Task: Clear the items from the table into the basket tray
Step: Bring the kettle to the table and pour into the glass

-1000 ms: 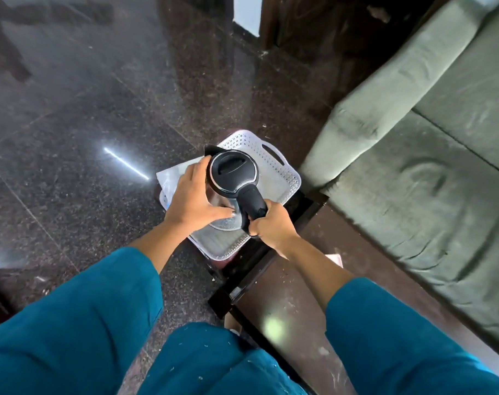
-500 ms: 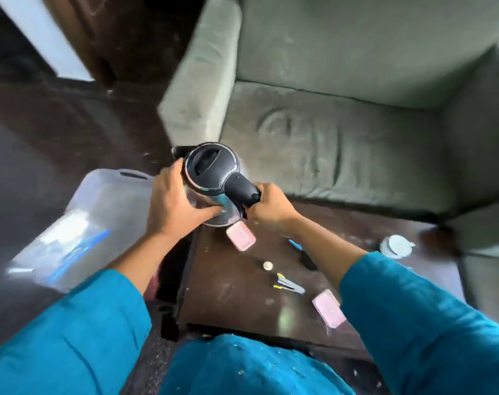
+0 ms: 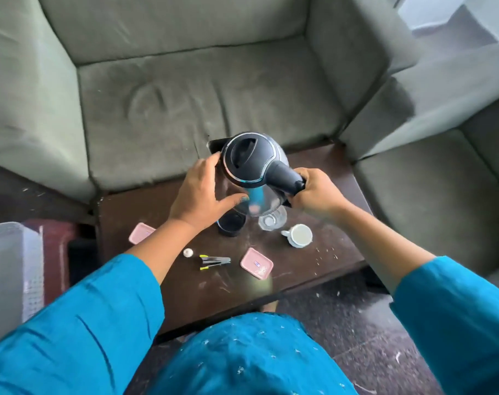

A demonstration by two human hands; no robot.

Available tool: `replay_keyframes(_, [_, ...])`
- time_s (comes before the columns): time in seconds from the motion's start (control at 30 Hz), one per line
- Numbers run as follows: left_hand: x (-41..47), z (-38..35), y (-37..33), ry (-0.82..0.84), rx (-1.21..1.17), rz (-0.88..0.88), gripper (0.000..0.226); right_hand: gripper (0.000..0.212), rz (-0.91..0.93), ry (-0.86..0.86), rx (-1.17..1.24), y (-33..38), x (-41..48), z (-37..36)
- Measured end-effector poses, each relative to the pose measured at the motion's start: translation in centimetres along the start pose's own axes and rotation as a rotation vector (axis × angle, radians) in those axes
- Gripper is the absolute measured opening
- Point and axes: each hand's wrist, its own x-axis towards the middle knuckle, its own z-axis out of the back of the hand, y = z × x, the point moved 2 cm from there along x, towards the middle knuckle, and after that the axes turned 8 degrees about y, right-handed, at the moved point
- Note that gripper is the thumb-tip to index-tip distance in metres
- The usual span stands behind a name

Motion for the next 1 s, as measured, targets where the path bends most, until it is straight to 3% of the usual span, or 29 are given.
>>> replay_keyframes(0.2, [2.2,-5.0,-4.5,0.117,-0.02,-0.127,0.072,0.013,-0.121,-0.042,0.079,-5.8,-3.2,4.8])
replay_keyframes(0.3, [2.7,-7.1,-4.9,0.162,-0.01,-0.148,0.062,0.022,-0.146,-0.028,0.046,-8.2,-4.5,6.6])
replay_keyframes(0.53, [2.1,-11.8,-0.8,0.233,-0.117,0.105,0.053,0.031,-0.205,-0.015,-0.02,-13.5,-5.8,8.9])
replay_keyframes(0.63, [2.0,-14.3,0.6,0.287,-0.154,0.237,0.065,0.018,-0.214,-0.003,-0.041,-14.8,-5.6,9.2])
replay_keyframes(0.73, [1.9,-17.0,1.3,0.351,-0.205,0.338,0.081,0.021,-0.222,0.029,-0.135,-15.8,-5.1,9.2])
replay_keyframes(1.0, [2.2,-22.7,3.0,0.443,-0.259,0.436,0.115,0.02,-0.181,-0.002,-0.442,-17.6,-2.4,8.6])
